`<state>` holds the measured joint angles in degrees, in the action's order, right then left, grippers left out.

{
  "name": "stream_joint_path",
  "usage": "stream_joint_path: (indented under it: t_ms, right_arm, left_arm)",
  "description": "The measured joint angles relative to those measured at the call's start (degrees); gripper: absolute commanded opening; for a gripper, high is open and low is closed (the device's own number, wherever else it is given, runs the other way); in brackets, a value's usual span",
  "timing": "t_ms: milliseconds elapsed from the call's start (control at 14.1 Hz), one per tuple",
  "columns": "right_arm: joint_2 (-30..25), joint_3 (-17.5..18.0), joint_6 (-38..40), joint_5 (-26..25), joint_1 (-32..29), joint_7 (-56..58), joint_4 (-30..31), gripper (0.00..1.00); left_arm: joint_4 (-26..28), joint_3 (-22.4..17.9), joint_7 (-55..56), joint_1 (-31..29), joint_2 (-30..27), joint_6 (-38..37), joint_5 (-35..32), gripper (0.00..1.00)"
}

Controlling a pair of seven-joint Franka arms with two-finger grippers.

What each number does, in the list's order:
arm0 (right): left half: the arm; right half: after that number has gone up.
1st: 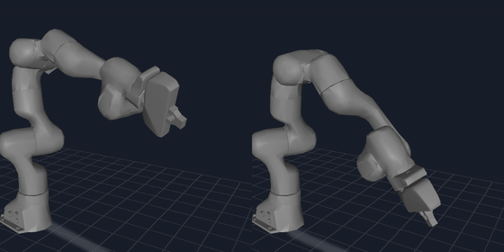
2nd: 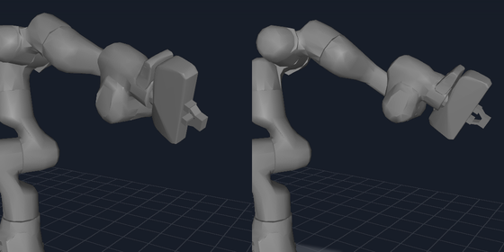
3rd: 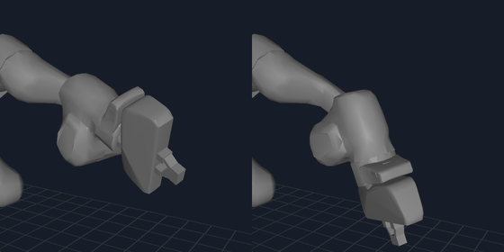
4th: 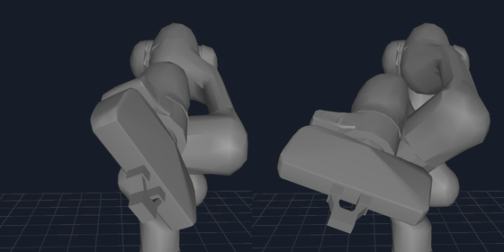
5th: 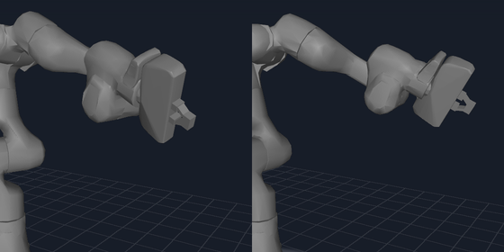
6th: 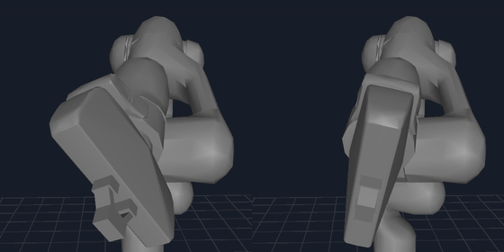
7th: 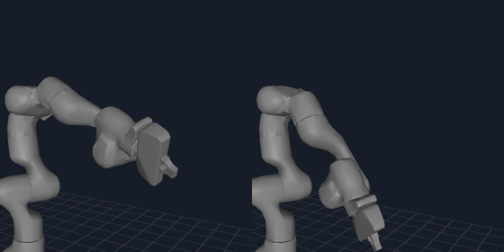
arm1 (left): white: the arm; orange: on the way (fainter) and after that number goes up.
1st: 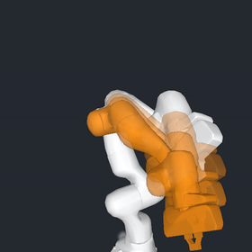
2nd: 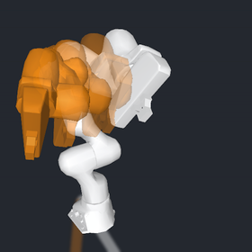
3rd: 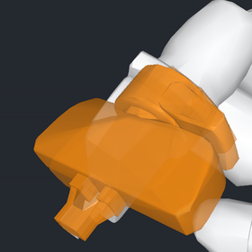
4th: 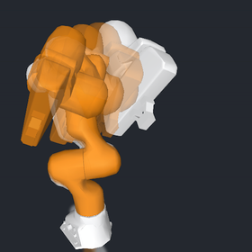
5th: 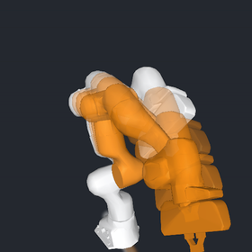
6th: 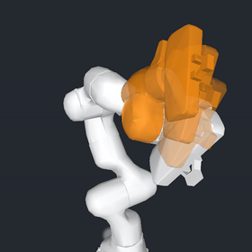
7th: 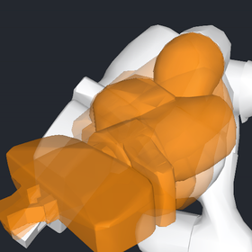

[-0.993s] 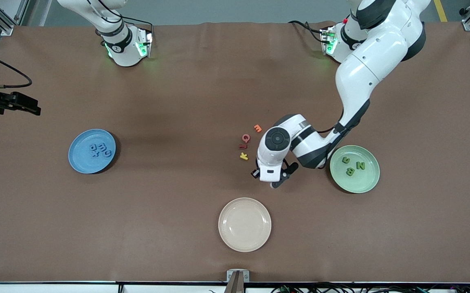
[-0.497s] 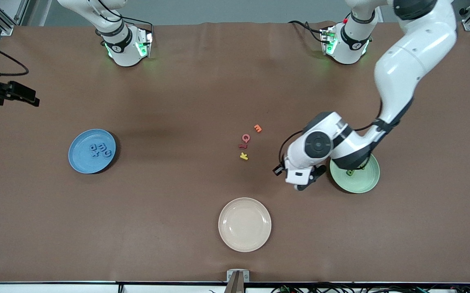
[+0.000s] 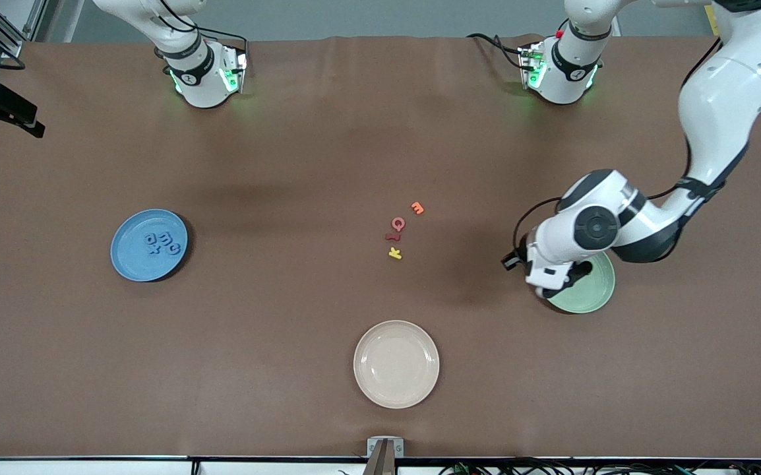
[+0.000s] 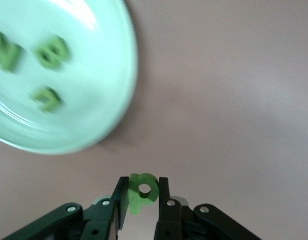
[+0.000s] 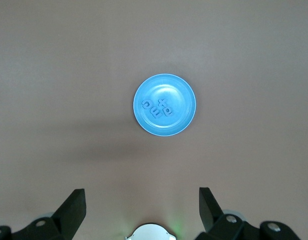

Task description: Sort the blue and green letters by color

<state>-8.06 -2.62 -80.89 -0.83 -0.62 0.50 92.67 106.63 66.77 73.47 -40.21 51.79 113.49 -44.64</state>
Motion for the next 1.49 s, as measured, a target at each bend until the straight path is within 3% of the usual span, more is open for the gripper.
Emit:
stream_joint_path:
  t_ms: [426,1206,1490]
  right_arm:
    - [0.02,0.42,-1.67,0.00,0.09,0.01,3.64,1.00]
    - [0.38,0.57,-2.85,0.14,0.11,0.01,-0.12,1.00]
    - [1.37,0.59,-2.74,0.16,0.11,0.01,-1.32,1.00]
  left_arm:
    - [4.35,0.87,-11.16,-9.01,-0.02,-0.17,-5.79,0.08]
    - [7.22,0.89,-18.82,-14.26,-0.02,-0.17,-9.69,0.10]
    - [7.65,0.87,-19.62,-14.63,-0.02,-0.17,-9.75,0.17]
